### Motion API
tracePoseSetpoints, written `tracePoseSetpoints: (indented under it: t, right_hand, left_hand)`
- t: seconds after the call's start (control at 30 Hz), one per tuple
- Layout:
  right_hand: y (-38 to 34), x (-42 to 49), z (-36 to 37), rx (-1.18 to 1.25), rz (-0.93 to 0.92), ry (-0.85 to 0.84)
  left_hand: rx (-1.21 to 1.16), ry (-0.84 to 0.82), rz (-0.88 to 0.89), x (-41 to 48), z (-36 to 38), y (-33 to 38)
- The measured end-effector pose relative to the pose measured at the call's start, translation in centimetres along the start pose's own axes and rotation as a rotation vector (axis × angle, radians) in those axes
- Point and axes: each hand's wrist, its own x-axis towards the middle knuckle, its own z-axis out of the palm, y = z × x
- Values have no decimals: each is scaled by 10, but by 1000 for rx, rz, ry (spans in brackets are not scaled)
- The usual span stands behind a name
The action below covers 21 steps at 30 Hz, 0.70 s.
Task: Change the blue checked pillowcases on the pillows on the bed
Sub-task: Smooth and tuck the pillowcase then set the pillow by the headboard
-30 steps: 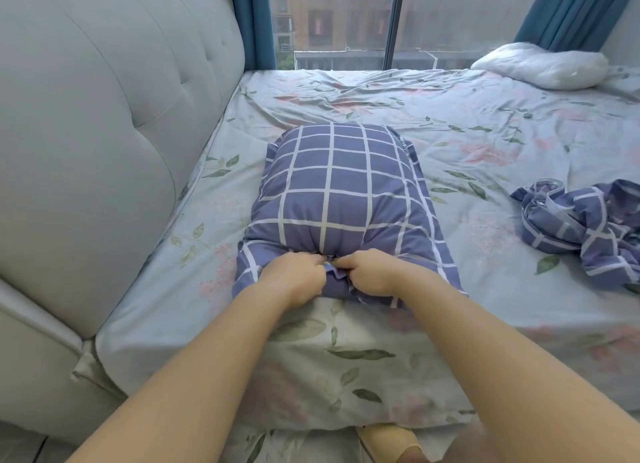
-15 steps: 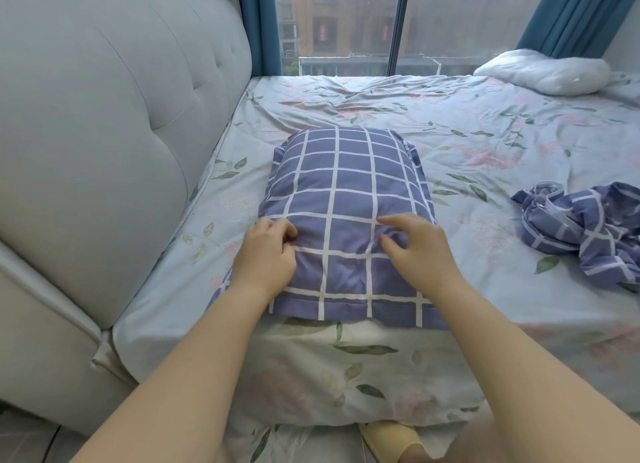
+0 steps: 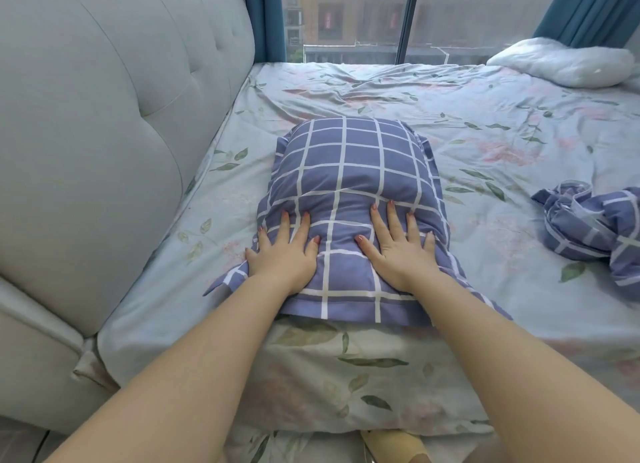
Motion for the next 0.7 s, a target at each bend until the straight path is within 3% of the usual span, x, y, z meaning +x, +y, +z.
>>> tracePoseSetpoints:
  t: [0.23, 0.37, 0.7]
  right_hand:
    - [1, -17, 5, -64, -9, -41]
    - [5, -31, 0, -154, 23, -156]
    - [7, -11, -5, -58, 91, -230]
  left_hand:
    - [103, -2, 11, -17, 4, 1]
    - [128, -33, -27, -45, 10, 7]
    - [85, -17, -16, -27, 12, 3]
